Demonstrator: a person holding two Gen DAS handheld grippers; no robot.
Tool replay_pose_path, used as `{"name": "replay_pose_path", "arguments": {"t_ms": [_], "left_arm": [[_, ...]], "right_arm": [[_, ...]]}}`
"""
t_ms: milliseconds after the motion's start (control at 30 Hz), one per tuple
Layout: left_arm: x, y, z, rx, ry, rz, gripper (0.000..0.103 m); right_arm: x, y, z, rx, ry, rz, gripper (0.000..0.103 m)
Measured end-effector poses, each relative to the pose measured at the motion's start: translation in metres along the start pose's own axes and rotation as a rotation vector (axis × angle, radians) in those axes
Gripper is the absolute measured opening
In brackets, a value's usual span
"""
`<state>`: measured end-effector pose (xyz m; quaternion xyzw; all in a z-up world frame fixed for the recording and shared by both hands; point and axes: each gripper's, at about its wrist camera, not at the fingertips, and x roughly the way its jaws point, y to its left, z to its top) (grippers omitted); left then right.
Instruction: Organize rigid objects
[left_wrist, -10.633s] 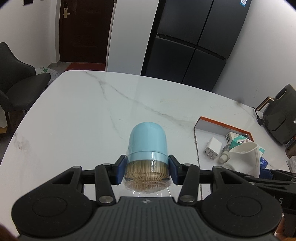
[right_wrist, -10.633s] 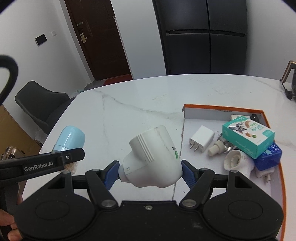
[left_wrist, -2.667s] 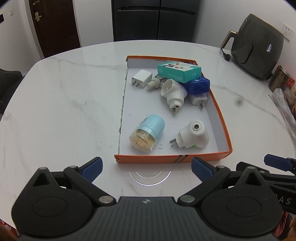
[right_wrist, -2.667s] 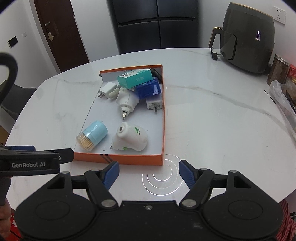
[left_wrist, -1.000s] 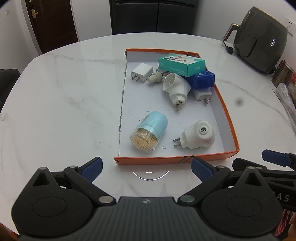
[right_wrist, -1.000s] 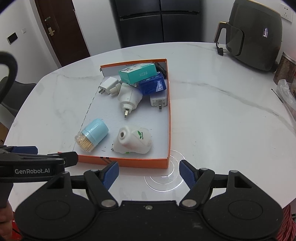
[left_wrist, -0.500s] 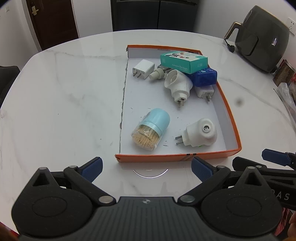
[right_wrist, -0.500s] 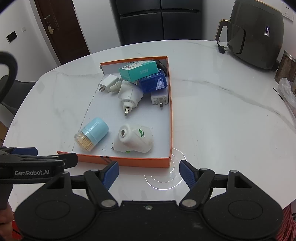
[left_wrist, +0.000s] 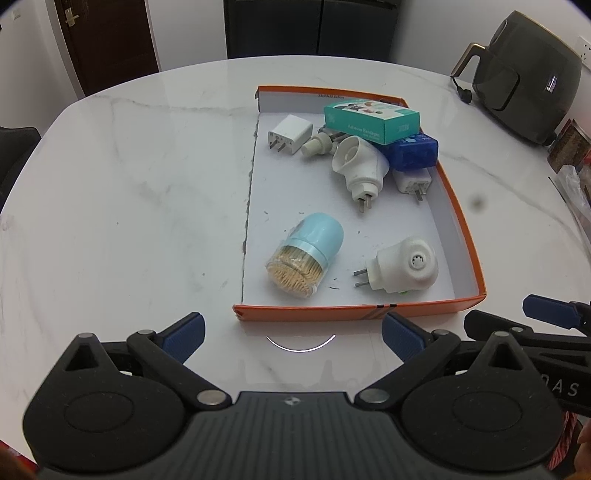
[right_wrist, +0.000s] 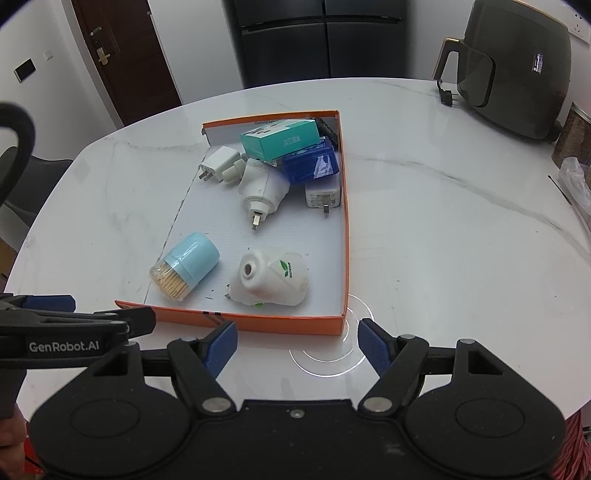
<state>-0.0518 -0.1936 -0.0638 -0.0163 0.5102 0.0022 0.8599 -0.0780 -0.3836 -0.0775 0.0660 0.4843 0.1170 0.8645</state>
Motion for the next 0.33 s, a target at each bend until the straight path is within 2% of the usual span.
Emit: {"name": "replay_pose_path", "arguments": {"t_ms": [333], "left_arm": [[0.0023,-0.0020,-0.0021,0.014,0.008,-0.009,0.103]], "right_arm": [[0.0017,-0.0018,-0.0011,0.008,0.004,-0.001,0.086]]}}
